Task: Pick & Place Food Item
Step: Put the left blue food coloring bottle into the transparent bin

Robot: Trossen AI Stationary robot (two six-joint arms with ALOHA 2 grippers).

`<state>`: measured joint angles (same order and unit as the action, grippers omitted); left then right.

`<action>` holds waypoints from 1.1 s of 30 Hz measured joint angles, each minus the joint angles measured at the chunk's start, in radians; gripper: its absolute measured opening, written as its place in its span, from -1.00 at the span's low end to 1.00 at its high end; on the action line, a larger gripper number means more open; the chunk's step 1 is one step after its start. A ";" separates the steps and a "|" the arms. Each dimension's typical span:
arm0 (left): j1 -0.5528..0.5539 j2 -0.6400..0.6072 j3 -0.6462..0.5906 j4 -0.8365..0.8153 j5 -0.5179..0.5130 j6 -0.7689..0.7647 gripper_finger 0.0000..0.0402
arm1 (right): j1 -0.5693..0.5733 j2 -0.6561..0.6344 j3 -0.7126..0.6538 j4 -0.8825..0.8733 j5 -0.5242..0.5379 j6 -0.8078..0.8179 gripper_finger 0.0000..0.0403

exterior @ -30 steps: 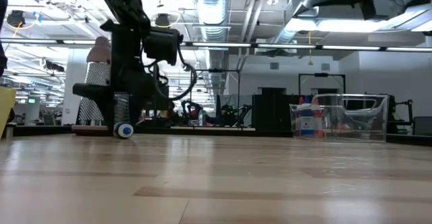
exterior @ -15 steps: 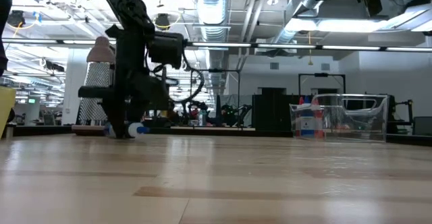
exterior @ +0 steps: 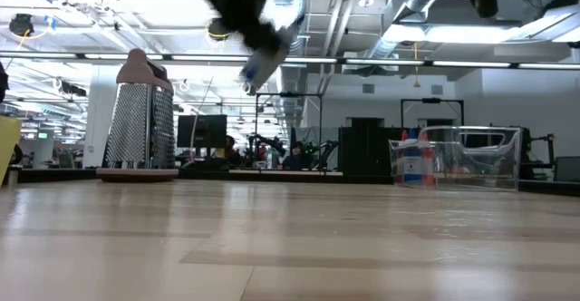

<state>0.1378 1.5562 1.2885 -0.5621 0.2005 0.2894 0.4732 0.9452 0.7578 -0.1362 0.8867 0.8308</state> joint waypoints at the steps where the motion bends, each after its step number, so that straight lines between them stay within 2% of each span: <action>1: -0.008 -0.003 0.026 0.026 0.005 -0.022 -0.29 | 0.000 0.020 0.000 0.038 -0.001 -0.038 -0.03; 5: -0.028 -0.012 0.100 0.107 0.039 -0.112 -0.28 | -0.008 0.108 0.019 0.230 -0.011 -0.246 -0.02; 8: -0.037 -0.014 0.130 0.160 0.043 -0.145 -0.28 | -0.025 0.175 0.066 0.304 -0.026 -0.373 0.01; 17: -0.042 -0.013 0.134 0.203 0.042 -0.175 -0.28 | -0.085 0.356 0.273 0.292 -0.054 -0.651 0.16; 23: -0.046 -0.012 0.134 0.203 0.043 -0.175 -0.28 | -0.118 0.429 0.353 0.260 -0.099 -0.674 0.17; 33: -0.054 -0.012 0.135 0.199 0.051 -0.176 -0.28 | -0.150 0.449 0.360 0.242 -0.130 -0.642 0.10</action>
<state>0.0837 1.5444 1.4231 -0.3635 0.2518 0.1131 0.3231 1.3941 1.1179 0.1057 0.7566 0.1891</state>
